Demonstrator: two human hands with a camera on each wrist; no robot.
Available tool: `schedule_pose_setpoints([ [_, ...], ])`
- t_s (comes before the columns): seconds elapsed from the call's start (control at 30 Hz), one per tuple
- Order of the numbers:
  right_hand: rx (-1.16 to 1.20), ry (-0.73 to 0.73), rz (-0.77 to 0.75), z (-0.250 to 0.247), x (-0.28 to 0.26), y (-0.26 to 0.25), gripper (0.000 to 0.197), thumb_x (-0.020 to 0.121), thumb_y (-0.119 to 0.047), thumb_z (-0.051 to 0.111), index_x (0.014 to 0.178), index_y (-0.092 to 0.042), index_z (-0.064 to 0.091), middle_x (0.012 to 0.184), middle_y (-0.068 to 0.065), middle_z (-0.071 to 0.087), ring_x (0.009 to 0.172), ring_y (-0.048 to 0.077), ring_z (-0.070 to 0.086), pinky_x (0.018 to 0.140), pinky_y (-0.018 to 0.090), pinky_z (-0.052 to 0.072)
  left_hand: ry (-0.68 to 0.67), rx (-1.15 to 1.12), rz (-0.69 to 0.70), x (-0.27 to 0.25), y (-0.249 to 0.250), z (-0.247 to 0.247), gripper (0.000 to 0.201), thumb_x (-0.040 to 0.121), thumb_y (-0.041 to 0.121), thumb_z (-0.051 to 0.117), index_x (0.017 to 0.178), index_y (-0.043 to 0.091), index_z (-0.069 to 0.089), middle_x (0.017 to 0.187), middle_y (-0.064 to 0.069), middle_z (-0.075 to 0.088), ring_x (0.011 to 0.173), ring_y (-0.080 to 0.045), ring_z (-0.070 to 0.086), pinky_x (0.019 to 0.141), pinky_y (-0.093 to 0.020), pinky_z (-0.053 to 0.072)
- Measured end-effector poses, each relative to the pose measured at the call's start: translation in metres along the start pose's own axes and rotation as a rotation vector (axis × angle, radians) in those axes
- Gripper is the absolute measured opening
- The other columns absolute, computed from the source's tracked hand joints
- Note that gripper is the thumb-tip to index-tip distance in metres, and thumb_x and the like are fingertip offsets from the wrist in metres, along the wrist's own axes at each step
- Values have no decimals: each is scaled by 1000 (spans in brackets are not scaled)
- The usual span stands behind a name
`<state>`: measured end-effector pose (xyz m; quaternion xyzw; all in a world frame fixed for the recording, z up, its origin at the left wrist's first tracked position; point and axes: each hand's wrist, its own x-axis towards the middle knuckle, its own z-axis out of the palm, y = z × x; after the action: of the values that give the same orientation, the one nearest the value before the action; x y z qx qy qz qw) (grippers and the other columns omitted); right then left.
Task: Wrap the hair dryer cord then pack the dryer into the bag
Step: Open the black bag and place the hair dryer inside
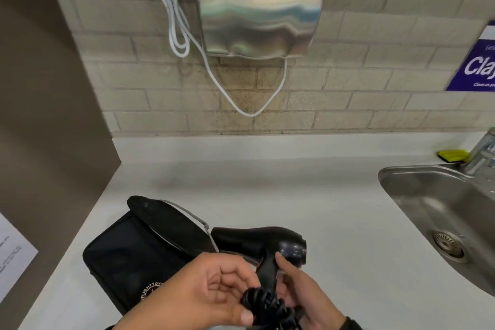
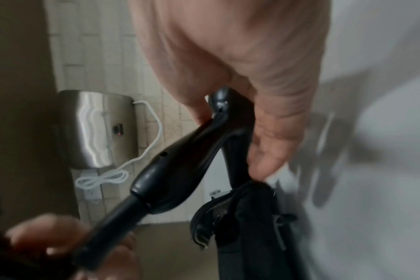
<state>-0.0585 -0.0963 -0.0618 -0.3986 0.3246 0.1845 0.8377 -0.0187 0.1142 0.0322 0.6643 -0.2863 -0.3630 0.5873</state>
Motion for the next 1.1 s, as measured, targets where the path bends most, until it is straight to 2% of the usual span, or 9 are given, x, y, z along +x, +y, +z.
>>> schedule_pose_setpoints([
  [0.1, 113, -4, -58, 8, 1, -4, 42, 72, -19, 71, 104, 8, 66, 87, 25, 67, 65, 33, 69, 60, 40, 62, 11, 48, 4, -6, -6, -4, 26, 76, 8, 85, 97, 3, 70, 102, -28, 71, 91, -26, 69, 91, -38, 55],
  [0.27, 99, 6, -186, 2, 3, -6, 47, 68, -12, 70, 110, 7, 63, 104, 31, 68, 83, 38, 71, 90, 52, 53, 98, 86, 26, -14, -17, -12, 16, 76, 9, 83, 84, 20, 75, 98, -17, 76, 97, -38, 71, 90, -40, 57],
  [0.47, 167, -44, -504, -12, -15, -26, 83, 31, -22, 100, 102, 5, 66, 99, 26, 71, 102, 43, 66, 81, 51, 58, 175, 217, -47, -22, -30, -26, 34, 75, -2, 74, 90, 28, 74, 106, -6, 75, 95, -18, 73, 85, -26, 56],
  [0.53, 124, -37, -625, -15, -28, -35, 60, 51, -17, 93, 101, 2, 66, 95, 22, 73, 105, 45, 63, 74, 49, 62, 259, 364, -46, -26, -34, -41, 42, 76, 1, 77, 97, 36, 69, 105, 6, 72, 98, -11, 70, 90, -26, 55],
  [0.6, 103, -22, -729, -20, -41, -44, 37, 72, -5, 69, 107, 5, 62, 91, 21, 73, 106, 47, 62, 67, 44, 62, 405, 656, 19, -28, -39, -61, 48, 75, 10, 81, 102, 44, 61, 108, 22, 64, 105, -3, 62, 95, -21, 49],
  [0.7, 45, 17, -829, -21, -56, -50, 52, 74, 1, 60, 123, 15, 49, 102, 35, 65, 106, 56, 61, 74, 52, 61, 497, 1011, -3, -25, -37, -88, 61, 76, 15, 79, 120, 44, 49, 128, 29, 44, 122, 4, 43, 110, -16, 30],
  [0.87, -24, 46, -876, -8, -72, -49, 47, 70, 6, 60, 116, 13, 53, 102, 45, 60, 99, 60, 62, 76, 56, 59, 431, 1309, -175, -5, -30, -128, 66, 86, 25, 71, 143, 37, 40, 152, 15, 36, 143, -12, 28, 117, -30, 17],
  [1.0, -23, 44, -846, 7, -81, -44, 32, 68, 10, 57, 98, 0, 61, 82, 33, 71, 87, 53, 67, 70, 54, 60, 359, 1469, -118, 9, -19, -140, 26, 96, 35, 55, 121, 36, 61, 125, 15, 64, 122, -9, 54, 109, -27, 29],
  [1.1, -35, 28, -848, 12, -84, -44, 34, 71, 17, 55, 97, -5, 61, 75, 26, 74, 80, 40, 73, 60, 45, 63, 383, 1532, -53, 14, -2, -146, 16, 97, 39, 50, 101, 33, 64, 100, 14, 71, 99, -9, 64, 100, -28, 37],
])
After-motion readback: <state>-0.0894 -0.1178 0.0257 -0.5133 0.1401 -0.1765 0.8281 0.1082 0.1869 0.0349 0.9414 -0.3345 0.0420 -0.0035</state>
